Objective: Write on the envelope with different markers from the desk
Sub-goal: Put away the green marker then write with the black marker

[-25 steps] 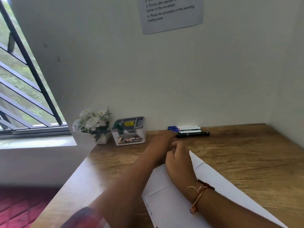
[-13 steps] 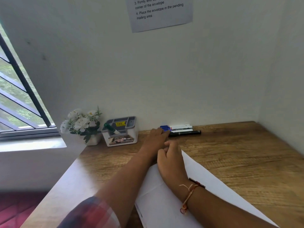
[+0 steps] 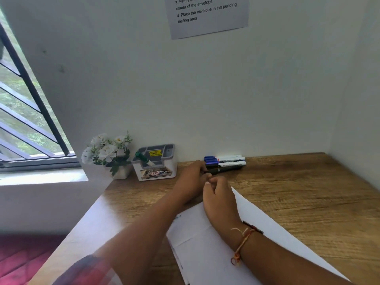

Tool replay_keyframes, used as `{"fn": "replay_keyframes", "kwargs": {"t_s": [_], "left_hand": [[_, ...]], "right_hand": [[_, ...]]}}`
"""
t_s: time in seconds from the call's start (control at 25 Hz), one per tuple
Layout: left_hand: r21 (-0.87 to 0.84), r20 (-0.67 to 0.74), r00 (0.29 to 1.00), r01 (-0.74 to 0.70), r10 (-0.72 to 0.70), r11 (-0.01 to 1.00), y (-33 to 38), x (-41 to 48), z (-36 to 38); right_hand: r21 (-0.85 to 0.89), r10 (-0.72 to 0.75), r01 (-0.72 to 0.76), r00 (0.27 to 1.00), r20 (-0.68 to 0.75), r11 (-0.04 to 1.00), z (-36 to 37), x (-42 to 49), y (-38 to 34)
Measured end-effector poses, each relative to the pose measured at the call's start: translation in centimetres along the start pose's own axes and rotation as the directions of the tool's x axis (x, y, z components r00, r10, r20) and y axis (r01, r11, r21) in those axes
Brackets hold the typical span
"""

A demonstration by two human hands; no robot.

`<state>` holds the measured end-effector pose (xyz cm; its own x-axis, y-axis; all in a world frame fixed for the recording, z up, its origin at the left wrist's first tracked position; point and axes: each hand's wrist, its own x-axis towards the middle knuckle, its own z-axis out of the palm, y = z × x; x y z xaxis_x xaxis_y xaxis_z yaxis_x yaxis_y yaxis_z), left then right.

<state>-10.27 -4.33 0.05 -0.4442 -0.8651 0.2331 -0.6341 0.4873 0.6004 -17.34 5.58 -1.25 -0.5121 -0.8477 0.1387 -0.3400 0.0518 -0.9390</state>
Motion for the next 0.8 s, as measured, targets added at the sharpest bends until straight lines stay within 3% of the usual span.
{"fn": "replay_keyframes", "kwargs": {"t_s": [0.16,0.32,0.48,0.68,0.8], "left_hand": [[-0.267,-0.141,0.984,0.066,-0.107,0.961,-0.6,-4.5,-3.2],[-0.668,0.006,0.976,0.165,-0.216,0.725,-1.5,-8.3,-4.6],[-0.765,0.13,0.985,0.174,-0.115,0.62,-2.0,-9.5,-5.2],[-0.899,0.221,0.975,0.197,0.017,0.39,-1.0,-10.2,-6.7],[-0.908,0.214,0.974,0.172,0.072,0.383,-1.1,-10.3,-7.0]], "right_hand": [[-0.038,-0.029,0.031,0.999,0.042,0.999,0.3,-0.3,0.0],[0.064,-0.087,0.084,0.995,0.053,0.994,-0.2,-1.2,-1.0],[0.419,-0.004,-0.103,0.969,0.246,0.902,-1.1,-2.1,-2.3],[0.566,-0.026,-0.167,0.948,0.317,0.808,-1.9,-2.3,-2.8],[0.582,-0.023,-0.24,0.913,0.406,0.777,-1.9,-2.5,-3.4]]}}
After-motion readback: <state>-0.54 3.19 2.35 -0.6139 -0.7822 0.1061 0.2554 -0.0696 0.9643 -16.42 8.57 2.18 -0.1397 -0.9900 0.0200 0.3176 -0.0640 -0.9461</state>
